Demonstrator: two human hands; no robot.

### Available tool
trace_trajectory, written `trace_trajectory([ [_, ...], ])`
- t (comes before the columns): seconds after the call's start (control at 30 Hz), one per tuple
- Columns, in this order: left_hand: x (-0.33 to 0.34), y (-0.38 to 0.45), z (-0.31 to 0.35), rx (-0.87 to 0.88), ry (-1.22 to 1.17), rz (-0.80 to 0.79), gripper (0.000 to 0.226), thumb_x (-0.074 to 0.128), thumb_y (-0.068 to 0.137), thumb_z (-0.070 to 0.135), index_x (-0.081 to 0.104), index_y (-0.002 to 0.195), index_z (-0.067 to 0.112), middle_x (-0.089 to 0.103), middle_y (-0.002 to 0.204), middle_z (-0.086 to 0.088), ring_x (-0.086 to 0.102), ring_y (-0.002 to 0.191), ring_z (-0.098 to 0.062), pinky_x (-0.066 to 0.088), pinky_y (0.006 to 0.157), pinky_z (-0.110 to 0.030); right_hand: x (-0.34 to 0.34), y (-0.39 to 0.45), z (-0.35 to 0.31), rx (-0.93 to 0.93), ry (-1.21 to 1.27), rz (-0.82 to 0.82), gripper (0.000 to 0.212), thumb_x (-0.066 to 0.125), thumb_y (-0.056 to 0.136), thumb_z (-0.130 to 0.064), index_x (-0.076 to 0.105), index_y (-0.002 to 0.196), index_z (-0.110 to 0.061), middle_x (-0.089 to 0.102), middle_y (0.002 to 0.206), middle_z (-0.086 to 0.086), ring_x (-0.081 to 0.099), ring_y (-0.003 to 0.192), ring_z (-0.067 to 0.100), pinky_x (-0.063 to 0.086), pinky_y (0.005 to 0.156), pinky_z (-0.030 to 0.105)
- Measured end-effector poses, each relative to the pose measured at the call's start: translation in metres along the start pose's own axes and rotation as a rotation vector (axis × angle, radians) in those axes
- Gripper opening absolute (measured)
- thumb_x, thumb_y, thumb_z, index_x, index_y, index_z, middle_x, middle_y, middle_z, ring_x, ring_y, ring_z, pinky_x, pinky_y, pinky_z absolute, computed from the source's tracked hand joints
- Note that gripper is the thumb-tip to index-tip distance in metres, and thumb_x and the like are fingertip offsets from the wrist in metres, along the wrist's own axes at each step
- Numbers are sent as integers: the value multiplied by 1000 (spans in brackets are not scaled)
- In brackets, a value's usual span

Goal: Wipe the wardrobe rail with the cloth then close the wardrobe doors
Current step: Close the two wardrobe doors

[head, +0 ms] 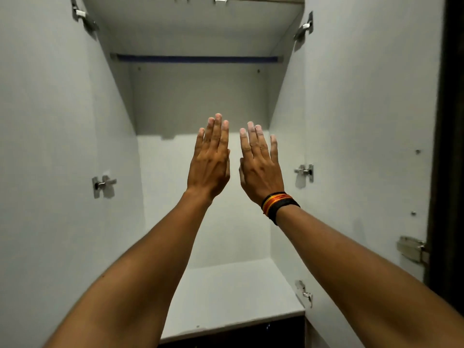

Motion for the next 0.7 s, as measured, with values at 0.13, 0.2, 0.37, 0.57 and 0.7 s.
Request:
trace_trajectory([
  [0.13, 11, 34, 56, 126, -84, 52, 62, 37, 104, 8, 14, 162, 2, 9, 171, -17, 7, 159, -30, 13, 129, -45, -42, -4, 61, 133, -89, 90, 70, 44, 96, -18, 20, 161, -8, 14, 170, 17, 12, 158, 31, 10, 126, 58],
  [0.2, 15, 48, 90, 190, -135, 65, 62, 38, 105, 8, 15, 162, 2, 11, 170, -18, 9, 159, -31, 13, 129, -46, -67, -12, 93, 209, -109, 142, 69, 44, 96, -18, 21, 161, -8, 14, 170, 17, 12, 158, 31, 10, 127, 57],
  [0.37, 9, 82, 201, 418, -298, 105, 61, 34, 105, 15, 17, 162, 4, 11, 170, -17, 8, 159, -31, 14, 128, -47, -137, -55, 172, 450, -157, 361, 65, 47, 96, -16, 29, 158, -4, 19, 168, 20, 16, 157, 32, 7, 127, 56],
  [0.57, -12, 113, 313, 686, -276, 60, 56, 27, 109, 28, 26, 161, 8, 17, 170, -13, 7, 159, -30, 6, 130, -46, -164, -127, 232, 882, 110, 397, 48, 39, 108, -22, 40, 152, -3, 37, 161, 18, 34, 150, 31, 27, 125, 43],
  [0.7, -5, 115, 351, 875, -33, -165, 45, 39, 108, 33, 53, 147, 16, 41, 161, -8, 10, 159, -29, 1, 129, -50, -145, -155, 248, 1275, 478, 352, 43, 43, 108, -31, 65, 123, 2, 70, 114, 21, 65, 113, 40, 46, 86, 34],
])
Point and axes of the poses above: each hand's wrist, its own y-axis towards the middle knuckle, its own x-axis out of the palm, z = x × y, the point moved 2 cm from there along y, towards the middle knuckle
